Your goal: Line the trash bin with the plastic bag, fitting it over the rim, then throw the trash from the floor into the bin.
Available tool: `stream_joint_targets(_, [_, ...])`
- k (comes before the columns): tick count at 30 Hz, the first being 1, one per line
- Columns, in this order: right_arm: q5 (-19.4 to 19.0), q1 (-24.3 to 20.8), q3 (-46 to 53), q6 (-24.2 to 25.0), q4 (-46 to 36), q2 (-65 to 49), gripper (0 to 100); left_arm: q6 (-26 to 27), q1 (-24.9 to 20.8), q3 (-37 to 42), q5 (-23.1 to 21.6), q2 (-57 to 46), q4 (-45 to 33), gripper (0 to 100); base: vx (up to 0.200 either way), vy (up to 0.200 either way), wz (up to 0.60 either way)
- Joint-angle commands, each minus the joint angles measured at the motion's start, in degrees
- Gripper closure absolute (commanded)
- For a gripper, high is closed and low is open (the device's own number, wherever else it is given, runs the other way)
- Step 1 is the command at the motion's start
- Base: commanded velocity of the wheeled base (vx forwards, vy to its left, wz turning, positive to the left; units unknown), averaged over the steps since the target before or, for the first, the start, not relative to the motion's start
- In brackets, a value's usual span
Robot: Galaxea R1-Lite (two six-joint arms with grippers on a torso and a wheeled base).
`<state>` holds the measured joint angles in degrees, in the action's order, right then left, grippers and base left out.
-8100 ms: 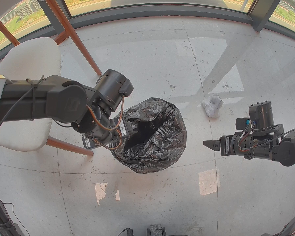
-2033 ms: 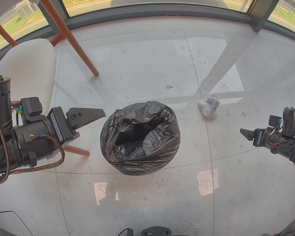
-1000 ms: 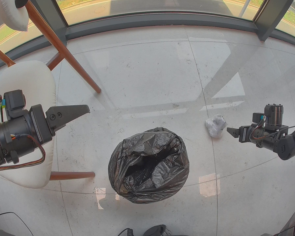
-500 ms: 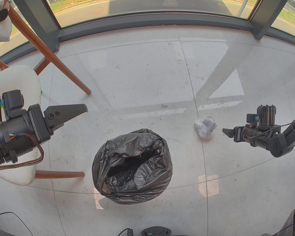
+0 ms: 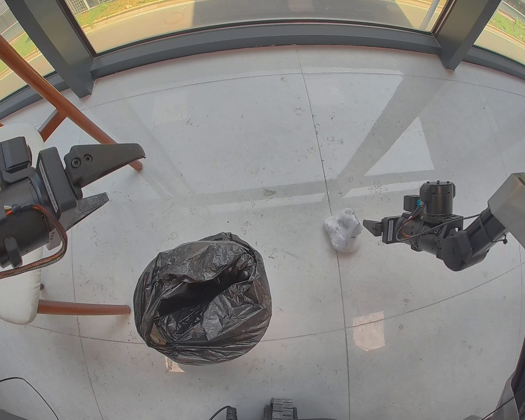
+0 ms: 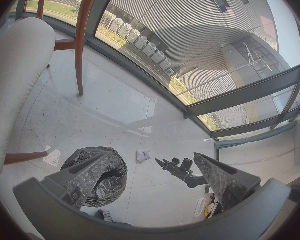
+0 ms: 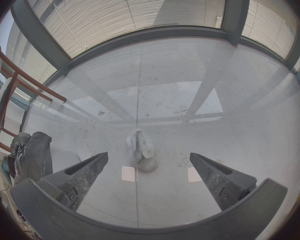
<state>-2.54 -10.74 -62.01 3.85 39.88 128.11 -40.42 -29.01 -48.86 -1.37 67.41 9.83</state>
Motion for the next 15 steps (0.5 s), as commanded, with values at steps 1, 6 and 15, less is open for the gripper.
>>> stream_joint_targets(1, [0.0,-2.8,-4.7,0.0,-0.1,5.9,0,0.0,0.2,0.3,0.1,-0.4,-0.1,0,0.0,0.0,0.0])
stream_joint_targets(6, [0.2,-4.7,-10.9,-0.2,-0.1,11.3,0,0.4,0.4,1.6,0.3,-0.6,0.0,0,0.0,0.0,0.0])
stream_joint_targets(15, [0.7,-4.4,-20.1,-5.0,-0.1,20.8,0,2.9,3.6,3.5,0.4,-2.6,0.1,0,0.0,0.0,0.0])
